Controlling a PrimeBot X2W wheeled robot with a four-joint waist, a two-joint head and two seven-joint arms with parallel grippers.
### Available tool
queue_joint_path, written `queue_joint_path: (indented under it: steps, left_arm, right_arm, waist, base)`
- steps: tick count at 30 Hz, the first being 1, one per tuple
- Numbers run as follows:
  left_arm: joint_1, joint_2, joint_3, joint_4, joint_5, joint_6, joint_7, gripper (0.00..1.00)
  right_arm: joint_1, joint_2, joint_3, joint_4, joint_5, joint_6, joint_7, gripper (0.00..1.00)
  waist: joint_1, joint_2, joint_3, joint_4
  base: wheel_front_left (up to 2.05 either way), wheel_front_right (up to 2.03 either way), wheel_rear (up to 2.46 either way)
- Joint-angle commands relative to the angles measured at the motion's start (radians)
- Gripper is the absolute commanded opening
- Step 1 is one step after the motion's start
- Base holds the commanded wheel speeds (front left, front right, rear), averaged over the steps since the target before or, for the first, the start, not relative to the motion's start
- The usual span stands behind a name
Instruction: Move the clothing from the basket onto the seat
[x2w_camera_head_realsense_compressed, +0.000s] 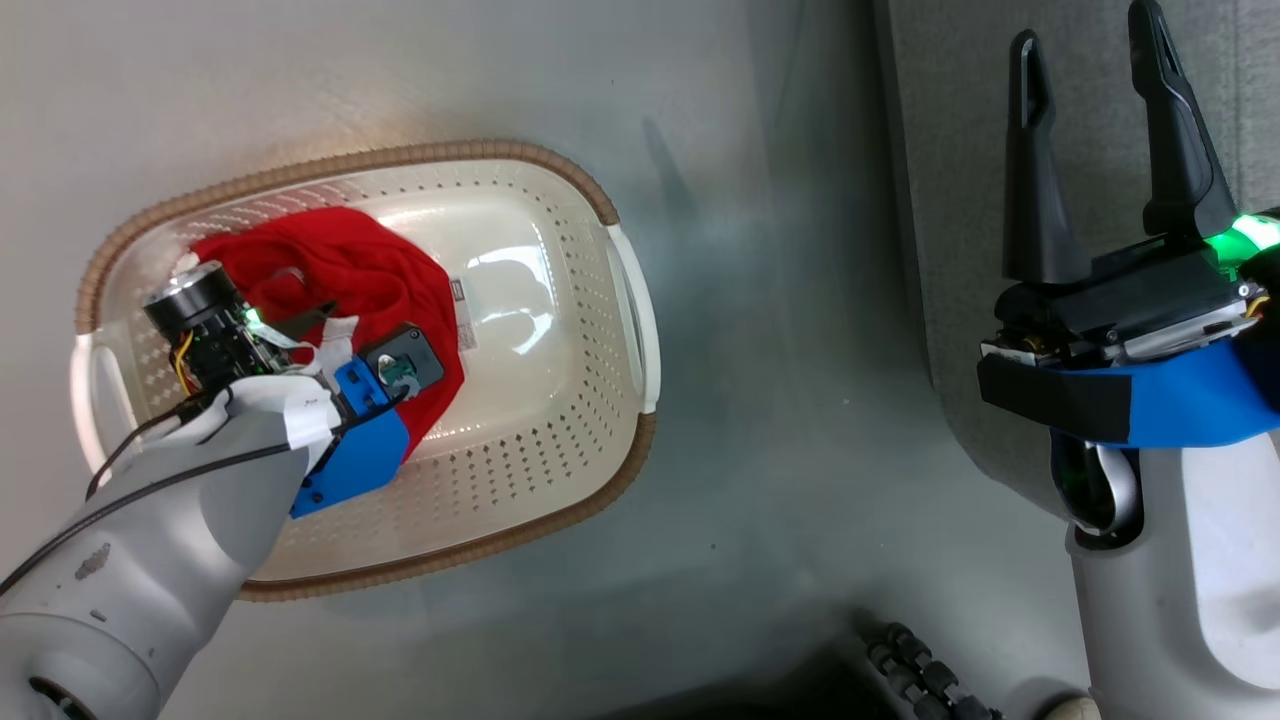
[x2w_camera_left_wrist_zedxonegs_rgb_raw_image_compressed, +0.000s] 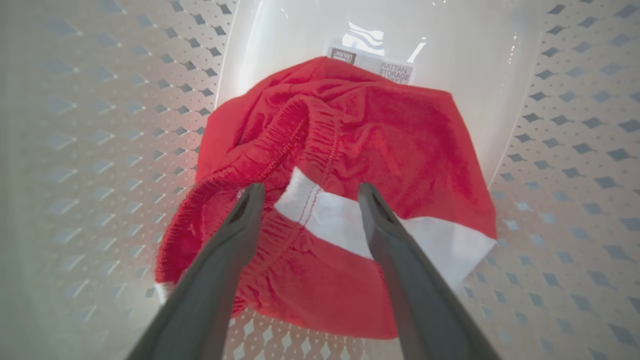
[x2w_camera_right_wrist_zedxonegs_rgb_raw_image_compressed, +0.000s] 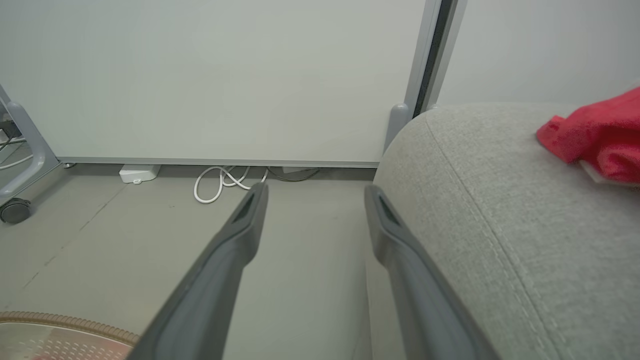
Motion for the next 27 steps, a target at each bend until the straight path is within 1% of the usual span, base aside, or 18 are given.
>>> queue_joint_path:
  steps: [1, 5, 7, 17, 18, 19, 20, 27]
  left_arm:
    - [-0.019, 0.005, -0.002, 0.006, 0.009, 0.0, -0.002, 1.0]
    - [-0.047, 0.004, -0.002, 0.033, 0.012, 0.0, 0.008, 1.0]
    - [-0.054, 0.002, -0.002, 0.044, -0.004, 0.0, 0.018, 1.0]
    - [-0.073, -0.012, -0.002, 0.063, -0.022, 0.0, 0.036, 1.0]
    - [-0.075, -0.012, -0.002, 0.064, -0.02, 0.0, 0.036, 0.49]
    - [-0.076, -0.013, -0.002, 0.065, -0.018, 0.0, 0.036, 0.2]
    - [-0.075, -0.014, -0.002, 0.066, -0.02, 0.0, 0.036, 0.0]
    - [-0.06, -0.033, -0.002, 0.058, -0.037, 0.0, 0.017, 0.0]
  right_arm:
    - [-0.015, 0.001, 0.002, -0.008, -0.001, 0.001, 0.0, 1.0]
    - [-0.018, 0.001, 0.005, -0.016, -0.002, 0.0, 0.0, 1.0]
    - [-0.023, 0.001, 0.003, -0.023, -0.002, 0.001, 0.0, 1.0]
    - [-0.035, 0.001, -0.009, -0.052, -0.01, 0.001, 0.0, 1.0]
    - [-0.034, 0.001, -0.01, -0.052, -0.011, 0.0, 0.0, 1.0]
    - [-0.034, 0.001, -0.011, -0.052, -0.012, 0.0, 0.0, 1.0]
    - [-0.035, 0.001, -0.012, -0.052, -0.014, 0.001, 0.0, 1.0]
    - [-0.039, 0.001, -0.015, -0.041, -0.022, 0.001, 0.0, 1.0]
  waist:
    - [-0.0002, 0.0, 0.029, -0.009]
    - [-0.0002, 0.0, 0.063, -0.013]
    - [-0.0002, 0.0, 0.081, -0.016]
    - [-0.0002, 0.0, 0.141, -0.02]
    - [-0.0002, 0.0, 0.143, -0.02]
    - [-0.0002, 0.0, 0.145, -0.02]
    - [-0.0002, 0.0, 0.146, -0.02]
    - [-0.0002, 0.0, 0.124, -0.012]
  base:
    - [0.0, 0.0, 0.0]
    - [0.0, 0.0, 0.0]
    - [0.0, 0.0, 0.0]
    - [0.0, 0.0, 0.0]
    - [0.0, 0.0, 0.0]
    - [0.0, 0.0, 0.0]
    - [0.0, 0.0, 0.0]
    - [0.0, 0.0, 0.0]
